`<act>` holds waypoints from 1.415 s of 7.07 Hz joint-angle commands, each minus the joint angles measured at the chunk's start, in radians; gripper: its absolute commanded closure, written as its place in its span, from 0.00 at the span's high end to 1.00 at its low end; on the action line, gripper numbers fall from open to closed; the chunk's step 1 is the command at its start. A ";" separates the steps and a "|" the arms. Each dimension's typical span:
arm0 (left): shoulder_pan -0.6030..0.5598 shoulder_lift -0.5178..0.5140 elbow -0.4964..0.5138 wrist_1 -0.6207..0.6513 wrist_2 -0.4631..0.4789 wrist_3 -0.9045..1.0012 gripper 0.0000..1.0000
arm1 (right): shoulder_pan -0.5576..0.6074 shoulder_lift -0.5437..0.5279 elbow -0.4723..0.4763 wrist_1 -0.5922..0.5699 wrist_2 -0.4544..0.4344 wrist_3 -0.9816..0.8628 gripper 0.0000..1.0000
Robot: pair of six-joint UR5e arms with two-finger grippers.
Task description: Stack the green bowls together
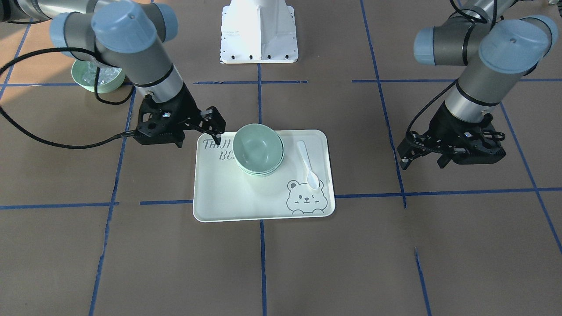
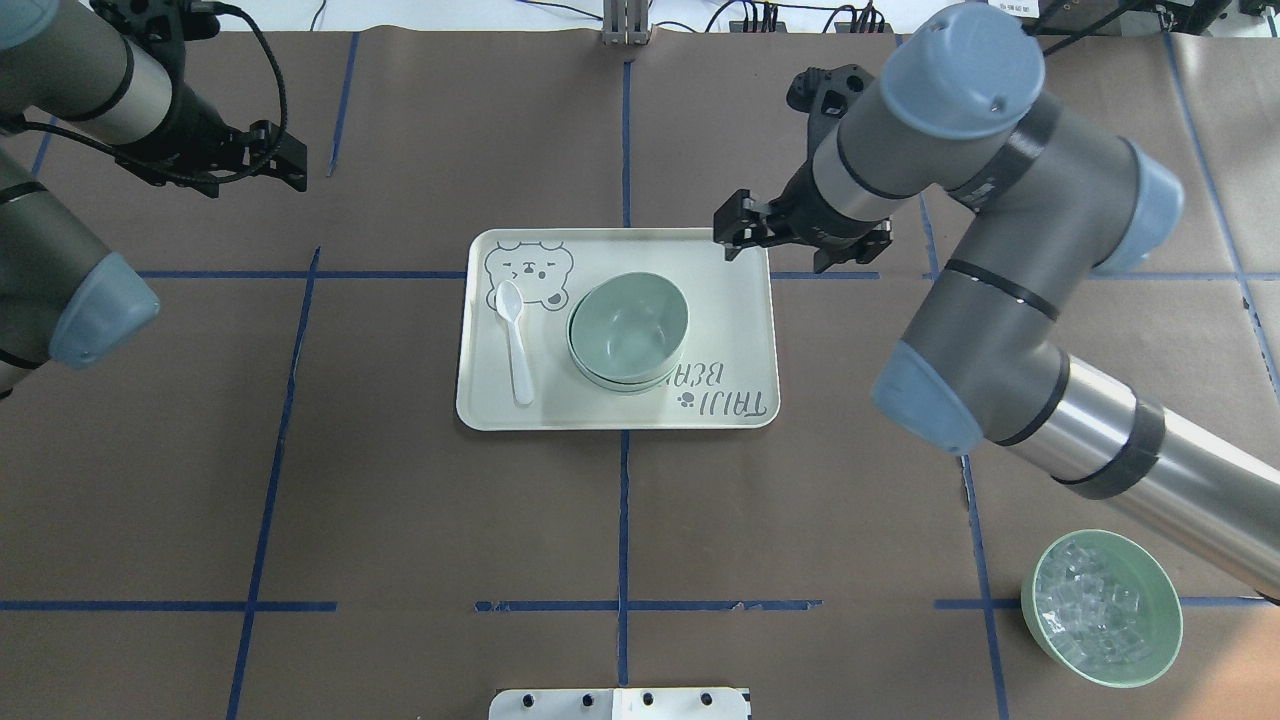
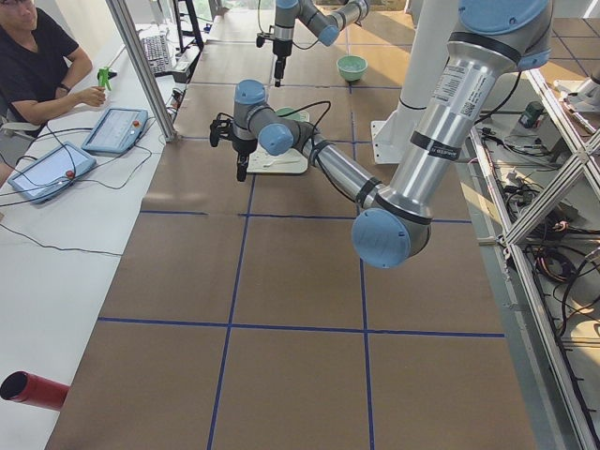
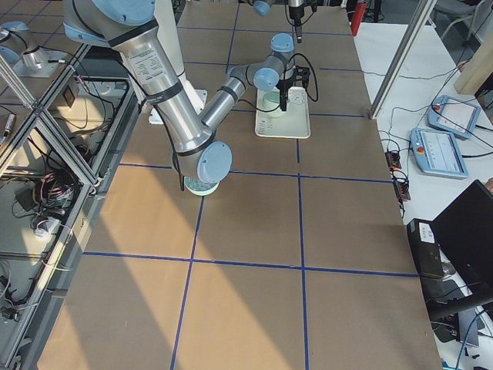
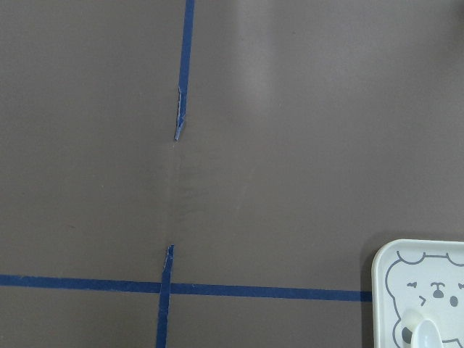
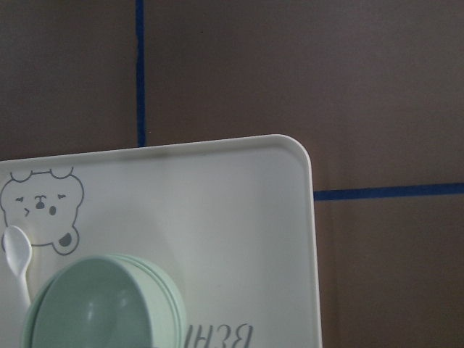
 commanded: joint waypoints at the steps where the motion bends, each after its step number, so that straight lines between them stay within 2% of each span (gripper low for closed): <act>1: -0.104 0.078 -0.004 0.002 -0.050 0.185 1.00 | 0.119 -0.124 0.134 -0.150 0.040 -0.289 1.00; 3: -0.248 0.184 0.011 0.004 -0.129 0.436 1.00 | 0.306 -0.297 0.135 -0.143 0.186 -0.600 1.00; 5: -0.354 0.318 0.022 0.002 -0.190 0.627 1.00 | 0.507 -0.484 0.098 -0.146 0.257 -1.002 1.00; 7: -0.437 0.382 0.071 0.001 -0.203 0.779 1.00 | 0.670 -0.605 0.000 -0.145 0.290 -1.335 1.00; 8: -0.477 0.382 0.118 0.001 -0.203 0.843 1.00 | 0.739 -0.620 -0.076 -0.144 0.291 -1.428 1.00; 10: -0.510 0.397 0.156 0.002 -0.203 0.867 1.00 | 0.837 -0.623 -0.194 -0.144 0.348 -1.452 1.00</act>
